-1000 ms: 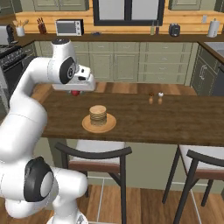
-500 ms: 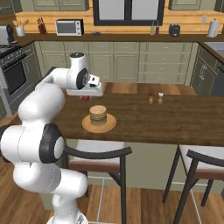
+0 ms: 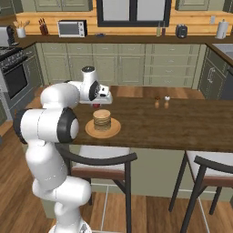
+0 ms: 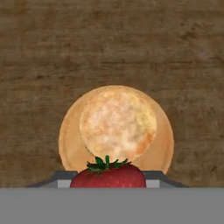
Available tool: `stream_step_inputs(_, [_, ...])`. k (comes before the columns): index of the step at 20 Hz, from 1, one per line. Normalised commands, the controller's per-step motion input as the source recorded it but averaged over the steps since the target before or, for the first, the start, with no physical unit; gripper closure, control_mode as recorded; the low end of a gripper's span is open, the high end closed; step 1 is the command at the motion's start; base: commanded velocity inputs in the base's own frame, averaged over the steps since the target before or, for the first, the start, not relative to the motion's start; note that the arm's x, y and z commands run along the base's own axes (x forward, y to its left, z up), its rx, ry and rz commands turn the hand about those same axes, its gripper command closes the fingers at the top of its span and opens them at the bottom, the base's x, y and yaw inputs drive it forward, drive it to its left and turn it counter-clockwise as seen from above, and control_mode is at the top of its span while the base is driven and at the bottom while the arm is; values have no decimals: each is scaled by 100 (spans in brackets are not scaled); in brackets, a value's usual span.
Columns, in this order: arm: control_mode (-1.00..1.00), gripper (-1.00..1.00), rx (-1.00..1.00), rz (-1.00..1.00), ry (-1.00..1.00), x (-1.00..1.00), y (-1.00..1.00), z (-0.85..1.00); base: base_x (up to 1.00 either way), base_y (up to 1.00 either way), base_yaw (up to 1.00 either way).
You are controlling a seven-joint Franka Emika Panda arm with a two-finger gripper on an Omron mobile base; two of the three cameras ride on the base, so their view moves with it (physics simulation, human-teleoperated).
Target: Take the strawberry from the fridge and place it on top of the pancake, located on the dining counter.
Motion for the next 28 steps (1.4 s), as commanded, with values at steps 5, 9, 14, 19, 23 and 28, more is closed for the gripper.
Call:
stream_step_inputs(5, [-100, 100, 0, 0, 9, 70, -1, -14, 0, 0, 0])
stream_step_inputs(9, [-100, 100, 0, 0, 15, 2, -6, -34, 0, 0, 0])
stream_step_inputs(14, [-100, 100, 0, -4, 10, -25, -13, -35, 0, 0, 0])
stream_step_inputs(19, [-100, 100, 0, -3, 5, -5, 4, -23, 0, 0, 0])
stream_step_inputs(23, [-100, 100, 0, 0, 1, 12, 19, -11, 0, 0, 0])
stream_step_inputs(28, [-100, 100, 0, 0, 0, 23, -3, -2, 0, 0, 0])
